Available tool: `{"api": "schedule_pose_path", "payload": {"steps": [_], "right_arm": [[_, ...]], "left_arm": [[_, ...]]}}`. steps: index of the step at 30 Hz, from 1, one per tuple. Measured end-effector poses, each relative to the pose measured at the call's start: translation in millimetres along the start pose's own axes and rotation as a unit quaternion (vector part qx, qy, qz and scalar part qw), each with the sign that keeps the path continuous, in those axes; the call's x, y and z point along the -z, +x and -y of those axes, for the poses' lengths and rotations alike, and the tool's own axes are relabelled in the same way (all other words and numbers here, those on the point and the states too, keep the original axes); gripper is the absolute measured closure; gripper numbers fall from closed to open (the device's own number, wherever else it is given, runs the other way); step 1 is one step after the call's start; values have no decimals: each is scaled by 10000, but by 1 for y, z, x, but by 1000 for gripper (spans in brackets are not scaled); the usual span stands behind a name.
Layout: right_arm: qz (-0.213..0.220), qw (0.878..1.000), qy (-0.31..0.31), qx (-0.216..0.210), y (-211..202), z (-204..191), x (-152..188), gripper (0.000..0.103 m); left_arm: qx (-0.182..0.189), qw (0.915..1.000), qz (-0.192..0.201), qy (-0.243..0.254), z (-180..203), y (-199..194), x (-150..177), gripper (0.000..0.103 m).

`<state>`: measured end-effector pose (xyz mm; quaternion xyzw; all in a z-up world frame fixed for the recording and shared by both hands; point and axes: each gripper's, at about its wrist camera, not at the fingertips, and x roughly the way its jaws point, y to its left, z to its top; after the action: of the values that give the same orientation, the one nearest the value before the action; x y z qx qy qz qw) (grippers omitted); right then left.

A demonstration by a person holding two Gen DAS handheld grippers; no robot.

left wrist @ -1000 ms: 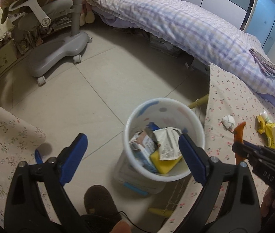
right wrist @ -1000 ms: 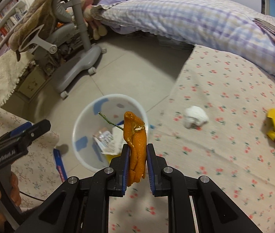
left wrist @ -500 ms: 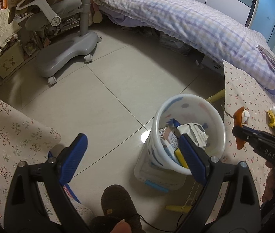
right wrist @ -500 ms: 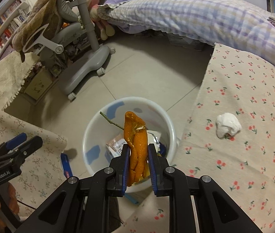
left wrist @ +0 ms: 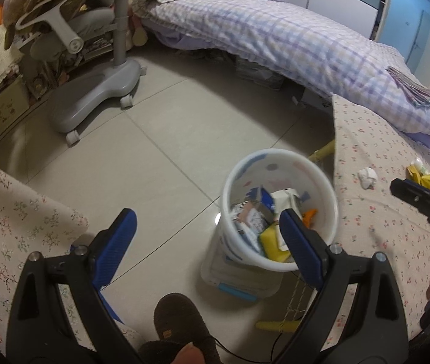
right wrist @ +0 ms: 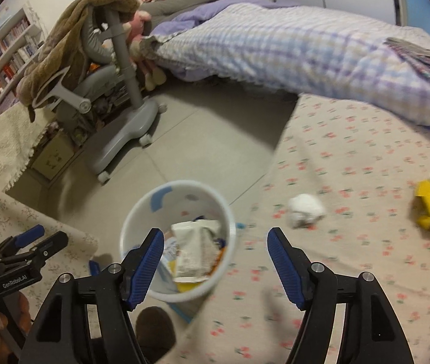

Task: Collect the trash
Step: 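Move the right tool back over the table toward the yellow paper cup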

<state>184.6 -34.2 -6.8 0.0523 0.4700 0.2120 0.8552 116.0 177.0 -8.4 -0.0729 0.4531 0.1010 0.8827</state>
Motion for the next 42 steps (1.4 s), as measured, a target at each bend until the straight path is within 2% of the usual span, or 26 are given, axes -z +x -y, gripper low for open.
{"api": "schedule_pose_path", "payload": {"steps": [11,20,27,42], "right_arm": [[543,9958,454,582,-67,77,8,24],[770,9889,752,1026,-105,132,20,23],[904,9817,1097,1266,-134,177,32,21],[986,9652,1686,1739,-179,256,69,20]], "left_arm": [[566,9968,431,358,76,-22,-9,4],[889,9893,765,872,152,-35,-10,4],[1050,9839,844,1174,202,-35,-7,4],[1473,9757,762,1433,276,-22,-1,4]]}}
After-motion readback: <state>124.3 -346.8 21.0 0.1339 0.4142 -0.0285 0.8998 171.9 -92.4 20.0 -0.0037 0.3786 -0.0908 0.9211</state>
